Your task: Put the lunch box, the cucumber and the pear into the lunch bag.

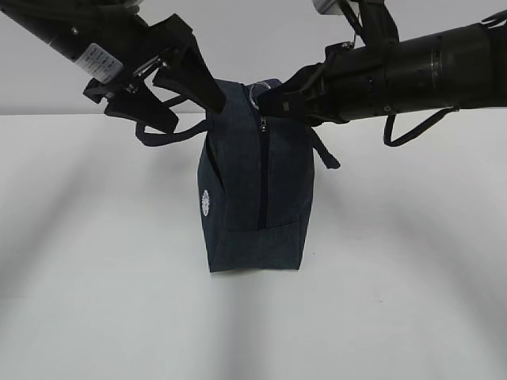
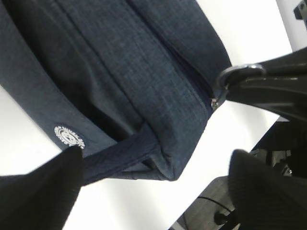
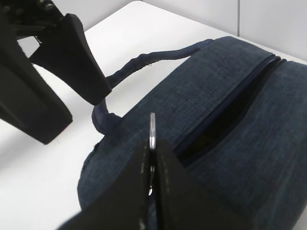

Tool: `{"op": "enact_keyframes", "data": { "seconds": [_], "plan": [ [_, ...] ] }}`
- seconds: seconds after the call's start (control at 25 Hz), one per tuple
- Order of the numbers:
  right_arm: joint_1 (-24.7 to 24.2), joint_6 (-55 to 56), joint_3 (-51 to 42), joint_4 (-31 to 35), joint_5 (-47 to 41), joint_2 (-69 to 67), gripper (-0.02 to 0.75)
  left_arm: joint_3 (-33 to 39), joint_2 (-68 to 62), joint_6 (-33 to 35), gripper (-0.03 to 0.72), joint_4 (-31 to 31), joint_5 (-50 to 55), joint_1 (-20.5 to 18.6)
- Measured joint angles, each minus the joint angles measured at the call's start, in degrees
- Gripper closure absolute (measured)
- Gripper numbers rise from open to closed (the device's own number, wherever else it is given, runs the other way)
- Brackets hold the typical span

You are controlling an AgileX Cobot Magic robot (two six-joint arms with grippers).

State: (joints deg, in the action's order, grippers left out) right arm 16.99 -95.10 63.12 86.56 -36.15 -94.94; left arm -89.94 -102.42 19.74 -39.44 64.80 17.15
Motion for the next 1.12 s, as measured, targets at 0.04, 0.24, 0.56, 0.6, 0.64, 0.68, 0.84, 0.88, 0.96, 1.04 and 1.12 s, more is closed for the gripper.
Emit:
{"op": "enact_keyframes", "data": {
  "seconds": [0.04,0.24,0.56,0.6,0.64,0.68,0.84,0.88,0.96,1.04,1.12],
  "plan": [
    [0.0,0.0,0.0,0.24,0.0,-0.16,0.754,0.0,0.0,-1.84,0.09,0.0,0.0,0.13],
    [0.0,0.0,0.12,0.67,0.0,-0.56,0.754,0.0,0.0,-11.85,0.096,-0.05,-1.39,1.92],
    [0.0,0.0,0.12,0.81,0.09,-0.6,0.754,0.0,-2.73,-15.88,0.177,0.08,-1.65,3.56],
    [0.0,0.0,0.12,0.81,0.09,-0.6,0.754,0.0,-2.78,-15.97,0.215,0.39,-1.61,3.56],
    [0.0,0.0,0.12,0.81,0.21,-0.6,0.754,0.0,-2.78,-16.02,0.251,0.64,-1.61,3.56],
    [0.0,0.0,0.12,0.81,0.37,-0.6,0.754,0.0,-2.78,-16.02,0.298,0.71,-1.56,3.56],
    [0.0,0.0,0.12,0.84,0.83,-0.6,0.754,0.0,-2.78,-16.03,0.489,0.9,-1.54,3.56],
    [0.0,0.0,0.12,0.93,0.83,-0.6,0.754,0.0,-2.78,-16.03,0.531,0.9,-1.54,3.56],
    [0.0,0.0,0.12,0.93,0.83,-0.6,0.754,0.0,-2.78,-16.03,0.587,0.9,-1.66,3.56],
    [0.0,0.0,0.12,0.93,0.85,-0.6,0.754,0.0,-2.78,-16.03,0.617,0.9,-1.81,3.61],
    [0.0,0.0,0.12,0.93,0.95,-0.6,0.754,0.0,-2.78,-16.03,0.624,0.9,-2.05,3.67]
  ]
}}
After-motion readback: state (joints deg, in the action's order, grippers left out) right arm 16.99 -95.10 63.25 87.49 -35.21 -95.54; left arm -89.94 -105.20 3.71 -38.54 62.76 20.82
